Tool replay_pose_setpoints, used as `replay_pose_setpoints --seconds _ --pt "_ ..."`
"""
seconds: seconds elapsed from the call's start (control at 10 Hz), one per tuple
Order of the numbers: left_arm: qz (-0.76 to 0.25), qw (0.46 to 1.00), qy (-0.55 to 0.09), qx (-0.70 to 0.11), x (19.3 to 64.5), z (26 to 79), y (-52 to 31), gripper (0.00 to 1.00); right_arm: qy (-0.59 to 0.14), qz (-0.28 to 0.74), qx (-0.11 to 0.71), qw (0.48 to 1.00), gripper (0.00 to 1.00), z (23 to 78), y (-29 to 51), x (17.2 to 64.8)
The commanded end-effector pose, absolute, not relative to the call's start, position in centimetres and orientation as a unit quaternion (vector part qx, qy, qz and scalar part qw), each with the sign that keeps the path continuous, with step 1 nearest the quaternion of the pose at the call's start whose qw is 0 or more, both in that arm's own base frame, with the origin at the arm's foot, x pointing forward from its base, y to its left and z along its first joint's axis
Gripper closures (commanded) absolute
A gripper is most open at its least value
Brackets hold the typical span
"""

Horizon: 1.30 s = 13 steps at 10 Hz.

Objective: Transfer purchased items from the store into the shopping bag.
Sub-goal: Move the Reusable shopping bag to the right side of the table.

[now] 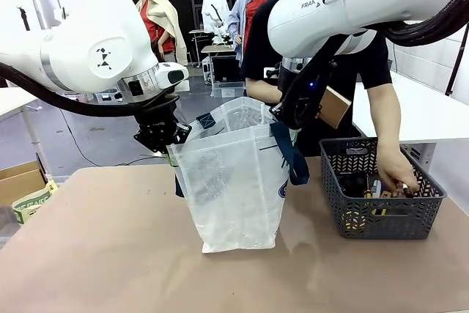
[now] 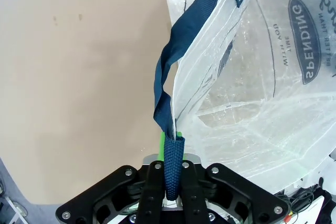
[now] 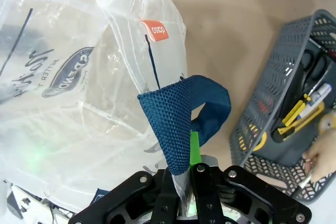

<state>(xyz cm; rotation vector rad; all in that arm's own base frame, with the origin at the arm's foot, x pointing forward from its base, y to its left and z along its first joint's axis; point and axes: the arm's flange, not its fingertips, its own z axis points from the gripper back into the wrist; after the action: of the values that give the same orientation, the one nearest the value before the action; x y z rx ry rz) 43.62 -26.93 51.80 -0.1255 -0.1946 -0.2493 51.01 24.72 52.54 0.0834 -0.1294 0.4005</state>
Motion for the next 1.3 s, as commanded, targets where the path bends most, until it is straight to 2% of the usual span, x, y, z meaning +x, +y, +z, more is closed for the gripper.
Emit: replay_pose_setpoints --seconds 0.0,1.2 --pt "-0.119 0.986 -0.098 -0.058 43.29 51.82 -26.50 1.00 -0.064 0.198 0.041 0.977 1.00 52.51 24.45 51.16" --pt "-0.119 0.986 -0.098 -0.058 43.29 51.82 -26.50 1.00 -0.064 0.198 0.041 0.977 1.00 52.51 24.45 51.16"
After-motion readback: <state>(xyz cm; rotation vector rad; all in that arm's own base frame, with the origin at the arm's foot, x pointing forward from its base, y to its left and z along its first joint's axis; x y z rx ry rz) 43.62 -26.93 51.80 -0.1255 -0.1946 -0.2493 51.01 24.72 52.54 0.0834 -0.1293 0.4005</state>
